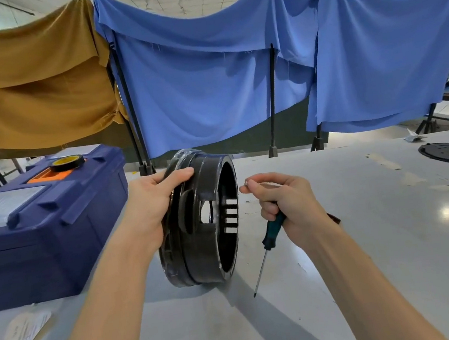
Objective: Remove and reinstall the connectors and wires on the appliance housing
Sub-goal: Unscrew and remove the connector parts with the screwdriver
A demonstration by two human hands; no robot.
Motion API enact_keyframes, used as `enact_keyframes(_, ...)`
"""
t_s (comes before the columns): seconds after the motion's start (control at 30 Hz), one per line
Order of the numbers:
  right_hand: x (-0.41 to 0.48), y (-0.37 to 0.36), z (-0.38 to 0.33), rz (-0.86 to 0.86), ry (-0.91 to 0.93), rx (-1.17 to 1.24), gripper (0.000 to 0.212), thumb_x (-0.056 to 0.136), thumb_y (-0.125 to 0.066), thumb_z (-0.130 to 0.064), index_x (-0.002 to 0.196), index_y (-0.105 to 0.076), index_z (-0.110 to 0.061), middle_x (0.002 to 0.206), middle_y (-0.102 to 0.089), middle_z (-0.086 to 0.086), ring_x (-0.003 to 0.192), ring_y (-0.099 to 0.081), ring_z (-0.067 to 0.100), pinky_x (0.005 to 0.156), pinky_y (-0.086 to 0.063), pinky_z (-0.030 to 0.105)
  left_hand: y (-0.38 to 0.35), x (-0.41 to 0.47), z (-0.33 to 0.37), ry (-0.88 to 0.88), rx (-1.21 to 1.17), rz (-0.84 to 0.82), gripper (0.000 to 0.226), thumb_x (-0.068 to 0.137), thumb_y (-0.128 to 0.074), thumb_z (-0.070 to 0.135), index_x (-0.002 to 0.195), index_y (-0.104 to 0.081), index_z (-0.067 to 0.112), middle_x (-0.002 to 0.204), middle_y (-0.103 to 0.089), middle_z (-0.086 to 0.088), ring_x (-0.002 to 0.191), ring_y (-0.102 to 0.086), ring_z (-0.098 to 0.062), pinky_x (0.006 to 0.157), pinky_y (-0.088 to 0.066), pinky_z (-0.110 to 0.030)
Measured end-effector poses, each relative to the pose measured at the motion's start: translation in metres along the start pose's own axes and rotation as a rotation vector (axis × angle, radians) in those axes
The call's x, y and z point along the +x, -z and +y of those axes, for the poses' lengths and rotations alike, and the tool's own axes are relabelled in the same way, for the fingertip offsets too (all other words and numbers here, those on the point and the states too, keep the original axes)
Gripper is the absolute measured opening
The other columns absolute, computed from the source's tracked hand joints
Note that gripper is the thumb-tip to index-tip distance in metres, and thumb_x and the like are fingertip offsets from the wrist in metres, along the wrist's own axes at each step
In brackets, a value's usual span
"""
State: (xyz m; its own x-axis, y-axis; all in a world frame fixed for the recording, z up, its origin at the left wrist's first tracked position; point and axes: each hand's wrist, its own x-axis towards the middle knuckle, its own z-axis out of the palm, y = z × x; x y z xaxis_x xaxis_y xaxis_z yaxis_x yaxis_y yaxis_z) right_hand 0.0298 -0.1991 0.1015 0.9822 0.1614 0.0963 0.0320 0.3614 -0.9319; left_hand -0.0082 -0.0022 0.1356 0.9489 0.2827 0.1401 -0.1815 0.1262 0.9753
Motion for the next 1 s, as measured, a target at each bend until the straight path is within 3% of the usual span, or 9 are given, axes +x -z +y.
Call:
enact_keyframes(0.33, 0.003, -0.017, 0.003, -0.017, 0.045, -0.025, 0.009, 0.090, -0.064, -0.001, 0.082, -0.066, -0.002, 0.077, -0.072, 0.013, 0.035, -0.034, 0.010, 0.038, -0.033, 0.021, 0.012, 0.002, -0.002, 0.004, -0.051, 0.050, 0.012, 0.079, -0.075, 0.020, 0.076, -0.078, 0.009, 0.069, -0.073, -0.009, 0.051, -0.066, -0.017, 0.049, -0.053, -0.024)
enact_keyframes(0.53, 0.001, -0.024, -0.004, -0.021, 0.108, 0.013, 0.008, 0.088, -0.066, 0.000, 0.081, -0.068, -0.003, 0.080, -0.073, 0.016, 0.036, -0.034, 0.010, 0.039, -0.033, 0.020, 0.003, 0.001, -0.004, -0.001, -0.031, -0.037, 0.011, 0.080, -0.074, 0.021, 0.077, -0.079, 0.011, 0.073, -0.074, -0.011, 0.055, -0.069, -0.018, 0.049, -0.054, -0.025)
enact_keyframes(0.8, 0.000, -0.034, -0.014, 0.077, 0.213, -0.063, 0.010, 0.088, -0.068, -0.002, 0.078, -0.066, -0.003, 0.065, -0.069, 0.007, 0.032, -0.035, 0.012, 0.038, -0.035, 0.022, -0.001, 0.003, -0.008, -0.020, 0.009, -0.065, 0.013, 0.079, -0.075, 0.022, 0.080, -0.078, 0.010, 0.077, -0.074, -0.016, 0.059, -0.068, -0.023, 0.054, -0.057, -0.031)
enact_keyframes(1.0, 0.002, -0.037, -0.010, 0.174, 0.240, -0.168, 0.009, 0.086, -0.070, -0.005, 0.079, -0.066, -0.004, 0.064, -0.069, 0.011, 0.029, -0.035, 0.012, 0.037, -0.034, 0.024, -0.004, 0.001, -0.007, -0.024, 0.009, -0.074, 0.011, 0.079, -0.075, 0.022, 0.079, -0.078, 0.011, 0.077, -0.074, -0.017, 0.059, -0.069, -0.024, 0.055, -0.059, -0.031)
